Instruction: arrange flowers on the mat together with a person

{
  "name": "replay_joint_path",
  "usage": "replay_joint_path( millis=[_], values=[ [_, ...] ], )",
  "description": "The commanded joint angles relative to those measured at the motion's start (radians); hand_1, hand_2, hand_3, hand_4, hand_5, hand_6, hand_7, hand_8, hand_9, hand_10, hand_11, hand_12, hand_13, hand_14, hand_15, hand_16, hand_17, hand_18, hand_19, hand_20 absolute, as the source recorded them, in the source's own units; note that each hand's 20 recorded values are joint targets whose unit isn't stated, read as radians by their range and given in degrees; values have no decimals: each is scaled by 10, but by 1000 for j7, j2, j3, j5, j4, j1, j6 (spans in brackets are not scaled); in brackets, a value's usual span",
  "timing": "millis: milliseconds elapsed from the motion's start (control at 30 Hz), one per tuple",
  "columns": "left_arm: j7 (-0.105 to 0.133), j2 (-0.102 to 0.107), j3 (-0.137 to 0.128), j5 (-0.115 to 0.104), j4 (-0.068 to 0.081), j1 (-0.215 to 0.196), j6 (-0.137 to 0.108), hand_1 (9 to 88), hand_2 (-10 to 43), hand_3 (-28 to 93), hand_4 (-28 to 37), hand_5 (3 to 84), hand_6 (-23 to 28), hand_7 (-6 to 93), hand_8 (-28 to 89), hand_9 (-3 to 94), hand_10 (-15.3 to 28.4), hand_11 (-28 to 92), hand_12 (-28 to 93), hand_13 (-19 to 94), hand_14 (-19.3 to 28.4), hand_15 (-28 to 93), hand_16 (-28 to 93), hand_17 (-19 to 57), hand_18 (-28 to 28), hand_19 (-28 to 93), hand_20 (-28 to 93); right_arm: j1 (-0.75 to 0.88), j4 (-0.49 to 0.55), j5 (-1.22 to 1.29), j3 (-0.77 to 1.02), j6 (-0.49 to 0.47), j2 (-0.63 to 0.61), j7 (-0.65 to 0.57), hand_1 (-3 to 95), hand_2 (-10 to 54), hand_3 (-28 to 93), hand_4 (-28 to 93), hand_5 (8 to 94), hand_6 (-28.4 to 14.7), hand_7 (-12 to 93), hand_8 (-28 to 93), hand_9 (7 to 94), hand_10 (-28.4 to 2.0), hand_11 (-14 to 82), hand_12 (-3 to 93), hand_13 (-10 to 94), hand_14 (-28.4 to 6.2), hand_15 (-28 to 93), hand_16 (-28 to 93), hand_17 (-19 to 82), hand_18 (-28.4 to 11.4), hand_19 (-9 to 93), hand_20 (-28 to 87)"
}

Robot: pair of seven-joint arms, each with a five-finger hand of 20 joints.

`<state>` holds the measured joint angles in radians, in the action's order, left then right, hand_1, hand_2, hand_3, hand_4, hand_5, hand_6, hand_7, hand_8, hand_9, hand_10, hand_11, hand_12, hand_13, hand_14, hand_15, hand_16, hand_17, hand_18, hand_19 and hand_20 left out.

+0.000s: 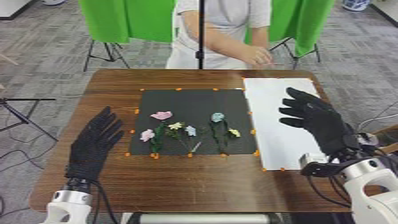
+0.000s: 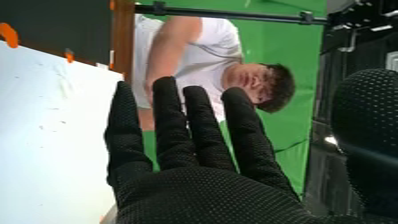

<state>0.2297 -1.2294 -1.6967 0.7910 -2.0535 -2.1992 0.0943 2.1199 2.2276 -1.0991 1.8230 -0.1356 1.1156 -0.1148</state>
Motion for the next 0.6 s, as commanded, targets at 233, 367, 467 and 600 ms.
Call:
replay_joint_path(
  millis=[233,367,467,600],
  values=[
    [1,2,-4,-36,1,-41,-11,250,-29,718,-280,283,31,180,-100,213,107,142,174,165,129,169,51,-109,205,382,100,-22,-16,-12,-33,-15,-3,-1,165,-10,827,-236,307,-56,142,-82,312,-150,96,224,261,-129,207,269,43,-223,445,264],
    [-16,10,-1,-27,-4,-22,13,250,-28,718,-280,281,30,181,-100,213,107,144,175,167,130,172,50,-108,205,384,100,-44,-12,-14,-51,-12,-4,-12,165,-10,827,-236,307,-56,142,-81,313,-150,95,224,261,-130,207,269,43,-223,446,264],
    [-7,10,-6,-22,-15,-35,1,250,-28,719,-280,279,30,183,-100,213,107,144,175,166,130,172,49,-108,205,384,100,-62,-9,-15,-53,-34,-15,-18,165,-10,828,-236,307,-55,142,-81,313,-151,95,224,261,-129,207,269,43,-223,445,264],
    [7,16,-19,-30,-28,-60,-19,249,-29,720,-280,279,29,183,-100,212,107,144,175,167,129,170,49,-108,206,384,99,-74,-10,-7,-61,-28,-27,-32,165,-9,827,-237,308,-56,141,-81,313,-151,96,224,261,-129,207,269,43,-224,445,264]
  ],
)
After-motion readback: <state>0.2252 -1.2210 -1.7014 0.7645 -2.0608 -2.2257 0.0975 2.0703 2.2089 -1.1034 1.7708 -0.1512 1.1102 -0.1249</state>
